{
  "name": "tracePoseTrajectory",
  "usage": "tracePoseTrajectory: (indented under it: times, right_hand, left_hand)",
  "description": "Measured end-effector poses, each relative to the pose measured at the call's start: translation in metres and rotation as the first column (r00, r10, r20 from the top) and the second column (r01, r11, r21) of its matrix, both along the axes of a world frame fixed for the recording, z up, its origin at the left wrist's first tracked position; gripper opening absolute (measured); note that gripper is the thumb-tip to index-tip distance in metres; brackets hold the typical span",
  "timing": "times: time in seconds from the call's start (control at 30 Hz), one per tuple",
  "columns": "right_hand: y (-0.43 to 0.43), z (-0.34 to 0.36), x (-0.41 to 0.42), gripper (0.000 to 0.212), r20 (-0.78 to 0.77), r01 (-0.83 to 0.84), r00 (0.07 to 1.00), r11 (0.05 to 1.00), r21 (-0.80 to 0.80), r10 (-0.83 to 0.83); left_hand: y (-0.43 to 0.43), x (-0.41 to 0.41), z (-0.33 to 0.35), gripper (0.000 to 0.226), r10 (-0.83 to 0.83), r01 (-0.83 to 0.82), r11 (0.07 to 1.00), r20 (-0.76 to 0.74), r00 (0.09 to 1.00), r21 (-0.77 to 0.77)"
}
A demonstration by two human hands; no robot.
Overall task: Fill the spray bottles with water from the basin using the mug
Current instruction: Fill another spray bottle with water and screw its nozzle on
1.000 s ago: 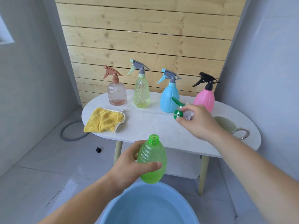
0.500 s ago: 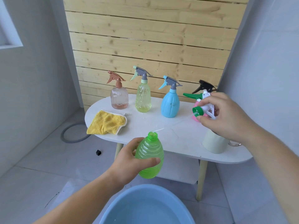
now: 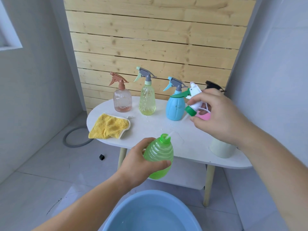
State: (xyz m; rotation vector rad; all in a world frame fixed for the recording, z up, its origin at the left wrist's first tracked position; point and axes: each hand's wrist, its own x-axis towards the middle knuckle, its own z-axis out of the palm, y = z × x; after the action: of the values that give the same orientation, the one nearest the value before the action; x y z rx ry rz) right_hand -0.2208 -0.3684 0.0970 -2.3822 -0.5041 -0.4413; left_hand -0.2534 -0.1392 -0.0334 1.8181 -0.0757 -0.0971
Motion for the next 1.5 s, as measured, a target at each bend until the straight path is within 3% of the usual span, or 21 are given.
tracePoseTrajectory:
  times: [0.37,0.47,0.6,0.67,0.83,1.17,1.5]
  right_hand:
    - [0.038,-0.012,0.022,0.028,-0.061,-0.184,0.981,0.983,0.005,0.184]
    - [0.04,-0.015,0.028,0.04,-0.069,-0.181,0.98,0.981,0.064,0.185]
    - [0.037,-0.022,0.042,0.077,-0.093,-0.183,0.976,0.973,0.145,0.197]
    - [0.035,-0.029,0.053,0.085,-0.136,-0.161,0.973,0.971,0.178,0.186]
    - [0.027,-0.042,0.073,0.07,-0.184,-0.179,0.96,0.966,0.184,0.213]
    - [0.017,-0.049,0.09,0.068,-0.212,-0.173,0.958,0.979,0.108,0.192]
    - [0.024,-0.06,0.088,0.067,-0.146,-0.131,0.977,0.981,0.146,0.152]
  left_hand:
    - [-0.013,0.034,0.019,0.063,0.008,-0.009,1.0,0.088,0.996,0.008]
    - [-0.014,0.049,0.021,0.072,0.01,-0.011,1.0,0.095,0.995,0.009]
    - [-0.02,0.068,0.021,0.07,0.011,-0.009,1.0,0.075,0.997,-0.022]
    - [-0.024,0.077,0.019,0.071,0.019,-0.016,0.999,0.062,0.998,-0.036]
    - [-0.032,0.094,0.008,0.067,0.018,-0.018,1.0,0.05,0.999,-0.018]
    - [-0.046,0.112,-0.005,0.048,-0.001,0.005,0.999,0.094,0.996,-0.035]
    - [-0.043,0.11,-0.009,0.05,-0.053,0.049,0.998,0.141,0.989,0.029]
